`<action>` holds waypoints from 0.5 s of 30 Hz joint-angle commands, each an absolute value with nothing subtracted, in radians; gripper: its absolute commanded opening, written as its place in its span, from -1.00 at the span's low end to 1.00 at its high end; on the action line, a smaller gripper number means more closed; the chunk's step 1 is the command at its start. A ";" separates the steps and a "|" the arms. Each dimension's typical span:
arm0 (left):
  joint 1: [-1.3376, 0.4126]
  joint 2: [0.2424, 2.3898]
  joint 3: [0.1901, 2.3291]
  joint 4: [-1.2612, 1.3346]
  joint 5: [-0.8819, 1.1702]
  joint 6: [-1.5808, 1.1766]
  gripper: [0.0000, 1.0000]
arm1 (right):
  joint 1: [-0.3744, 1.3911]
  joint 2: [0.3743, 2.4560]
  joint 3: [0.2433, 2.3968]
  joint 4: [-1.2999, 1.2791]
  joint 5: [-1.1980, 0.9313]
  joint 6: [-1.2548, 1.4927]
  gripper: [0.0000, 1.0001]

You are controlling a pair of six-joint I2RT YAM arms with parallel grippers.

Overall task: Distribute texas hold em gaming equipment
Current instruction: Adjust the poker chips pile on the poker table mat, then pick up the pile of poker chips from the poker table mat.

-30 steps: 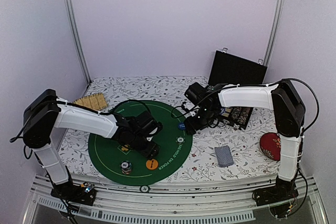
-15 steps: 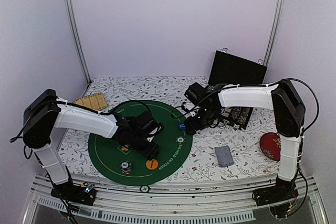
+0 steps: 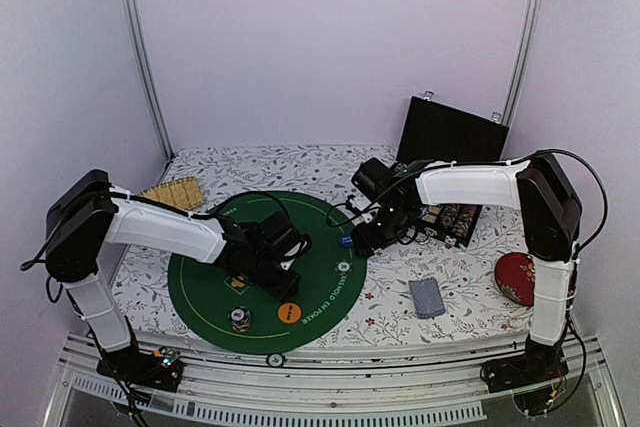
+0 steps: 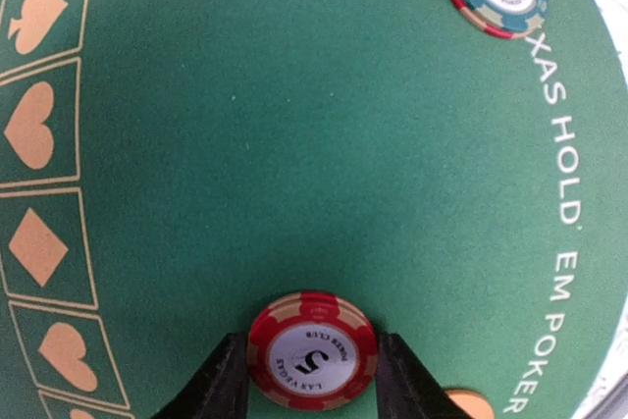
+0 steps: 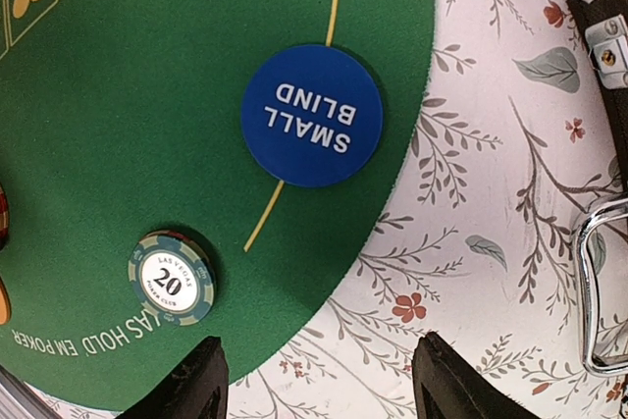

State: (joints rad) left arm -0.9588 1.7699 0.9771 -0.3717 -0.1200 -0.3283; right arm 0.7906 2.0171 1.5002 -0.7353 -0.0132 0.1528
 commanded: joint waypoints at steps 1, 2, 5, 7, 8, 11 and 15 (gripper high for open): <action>-0.950 1.787 0.979 -0.344 -0.095 -0.309 -0.24 | 0.786 1.981 1.487 -0.728 -0.015 0.146 0.33; -0.950 1.787 0.979 -0.346 -0.088 -0.308 -0.34 | 0.786 1.980 1.486 -0.729 -0.014 0.146 0.33; -0.950 1.779 0.976 -0.354 -0.078 -0.305 -0.87 | 0.785 1.978 1.485 -0.726 -0.015 0.147 0.33; -0.950 1.772 0.979 -0.361 -0.088 -0.304 -1.00 | 0.786 1.974 1.486 -0.720 -0.019 0.150 0.33; -0.950 1.769 0.984 -0.368 -0.094 -0.302 -1.00 | 0.786 1.972 1.486 -0.717 -0.024 0.150 0.33; -0.949 1.765 1.008 -0.383 -0.099 -0.289 -1.00 | 0.785 1.962 1.485 -0.708 -0.035 0.150 0.33; -0.950 1.773 1.069 -0.408 -0.109 -0.261 -1.00 | 0.767 1.932 1.469 -0.696 -0.039 0.157 0.33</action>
State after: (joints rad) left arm -0.9562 1.7695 0.9970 -0.3817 -0.1013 -0.2981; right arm 0.7868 2.0068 1.4895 -0.7261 -0.0227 0.1532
